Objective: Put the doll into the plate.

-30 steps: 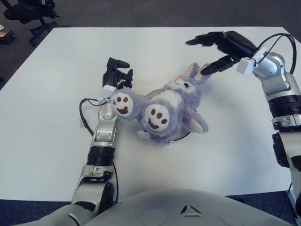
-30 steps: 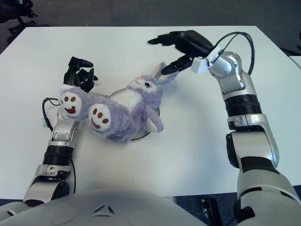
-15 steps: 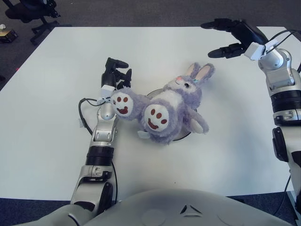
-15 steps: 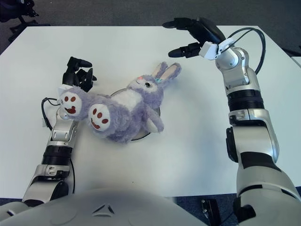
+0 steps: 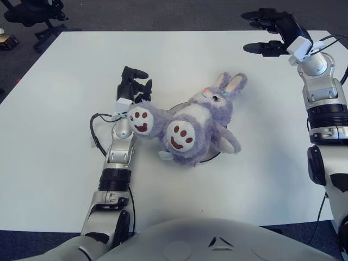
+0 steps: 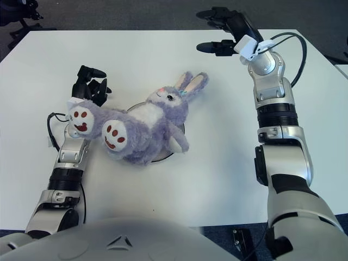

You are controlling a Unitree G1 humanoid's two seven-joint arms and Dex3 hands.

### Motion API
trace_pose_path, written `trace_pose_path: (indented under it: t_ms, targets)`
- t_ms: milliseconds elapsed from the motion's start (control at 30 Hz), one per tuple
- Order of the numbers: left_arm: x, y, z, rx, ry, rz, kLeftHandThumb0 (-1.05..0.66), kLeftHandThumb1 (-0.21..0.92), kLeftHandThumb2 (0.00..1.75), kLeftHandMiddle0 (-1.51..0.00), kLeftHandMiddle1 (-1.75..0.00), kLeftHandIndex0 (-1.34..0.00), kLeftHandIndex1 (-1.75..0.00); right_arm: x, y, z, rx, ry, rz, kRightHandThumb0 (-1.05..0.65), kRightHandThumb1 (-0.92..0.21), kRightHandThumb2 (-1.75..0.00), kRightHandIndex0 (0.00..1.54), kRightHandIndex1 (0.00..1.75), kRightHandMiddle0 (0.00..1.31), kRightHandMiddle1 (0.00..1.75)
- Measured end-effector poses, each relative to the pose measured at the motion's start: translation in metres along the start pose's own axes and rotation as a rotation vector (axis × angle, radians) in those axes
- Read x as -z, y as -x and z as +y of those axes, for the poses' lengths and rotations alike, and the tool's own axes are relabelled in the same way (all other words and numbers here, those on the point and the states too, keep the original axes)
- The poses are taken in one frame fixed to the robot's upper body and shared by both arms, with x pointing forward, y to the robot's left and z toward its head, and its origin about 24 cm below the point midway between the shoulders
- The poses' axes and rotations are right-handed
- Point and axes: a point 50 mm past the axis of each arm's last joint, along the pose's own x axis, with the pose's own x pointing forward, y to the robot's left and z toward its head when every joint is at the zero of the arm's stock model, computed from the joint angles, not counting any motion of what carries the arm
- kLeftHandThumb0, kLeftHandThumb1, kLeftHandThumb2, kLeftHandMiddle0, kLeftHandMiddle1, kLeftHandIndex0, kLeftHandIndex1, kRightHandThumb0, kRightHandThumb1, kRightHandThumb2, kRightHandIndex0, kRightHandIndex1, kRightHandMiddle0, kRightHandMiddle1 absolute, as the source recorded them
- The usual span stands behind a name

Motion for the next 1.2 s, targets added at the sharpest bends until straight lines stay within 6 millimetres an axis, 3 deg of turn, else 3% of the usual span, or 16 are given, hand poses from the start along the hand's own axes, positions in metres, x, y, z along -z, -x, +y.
trace_pose_path:
  t_ms: [300,367,400,433,500,633,733,833,967,1200]
  targets:
    - [0.002,0.000,0.002,-0.001,-0.006,0.008,-0.35,0.92,0.48,-0.60,-1.69,-0.24,-1.71,0.031,0.009,0.018,0.051,-0.060,0.110,-0.25,-0.92,-0.02,0.88,0.01,0.53,0.68]
    - [0.003,0.000,0.002,0.000,-0.007,0.010,-0.35,0.92,0.48,-0.60,-1.69,-0.24,-1.71,0.036,0.011,0.022,0.086,-0.080,0.126,-0.30,-0.92,-0.11,0.91,0.03,0.52,1.03]
    - [0.003,0.000,0.002,0.001,-0.007,0.012,-0.35,0.92,0.48,-0.60,-1.69,-0.24,-1.71,0.038,0.013,0.023,0.109,-0.093,0.137,-0.24,-0.92,-0.11,0.88,0.23,0.51,1.11]
    - [0.003,0.000,0.002,0.001,-0.007,0.013,-0.35,0.92,0.48,-0.60,-1.69,-0.24,-1.71,0.040,0.014,0.025,0.125,-0.104,0.145,-0.16,-0.92,-0.13,0.80,0.53,0.48,1.23]
    - [0.004,0.000,0.002,0.003,-0.007,0.016,-0.35,0.92,0.48,-0.60,-1.69,-0.24,-1.71,0.046,0.018,0.027,0.157,-0.125,0.168,-0.07,-0.92,-0.15,0.73,0.85,0.45,1.36]
    - [0.005,0.000,0.003,0.003,-0.008,0.020,-0.35,0.92,0.48,-0.60,-1.69,-0.24,-1.71,0.055,0.026,0.035,0.201,-0.150,0.194,-0.02,-0.90,-0.16,0.71,1.14,0.49,1.26]
    - [0.005,0.000,0.004,0.002,-0.009,0.020,-0.35,0.92,0.48,-0.60,-1.68,-0.24,-1.71,0.063,0.036,0.042,0.236,-0.157,0.208,-0.01,-0.75,-0.47,0.65,1.35,0.49,1.28]
    - [0.006,0.000,0.006,0.000,-0.012,0.023,-0.35,0.92,0.48,-0.60,-1.68,-0.24,-1.70,0.071,0.047,0.053,0.253,-0.167,0.235,-0.01,-0.67,-0.64,0.61,1.47,0.48,1.31]
    - [0.007,-0.001,0.010,0.000,-0.016,0.021,-0.35,0.92,0.47,-0.60,-1.68,-0.25,-1.70,0.078,0.059,0.068,0.262,-0.205,0.272,-0.01,-0.64,-0.70,0.60,1.50,0.47,1.34]
    - [0.010,-0.001,0.015,0.005,-0.011,0.025,-0.35,0.92,0.47,-0.60,-1.68,-0.25,-1.70,0.080,0.066,0.088,0.277,-0.346,0.305,-0.01,-0.61,-0.73,0.65,1.37,0.45,1.46]
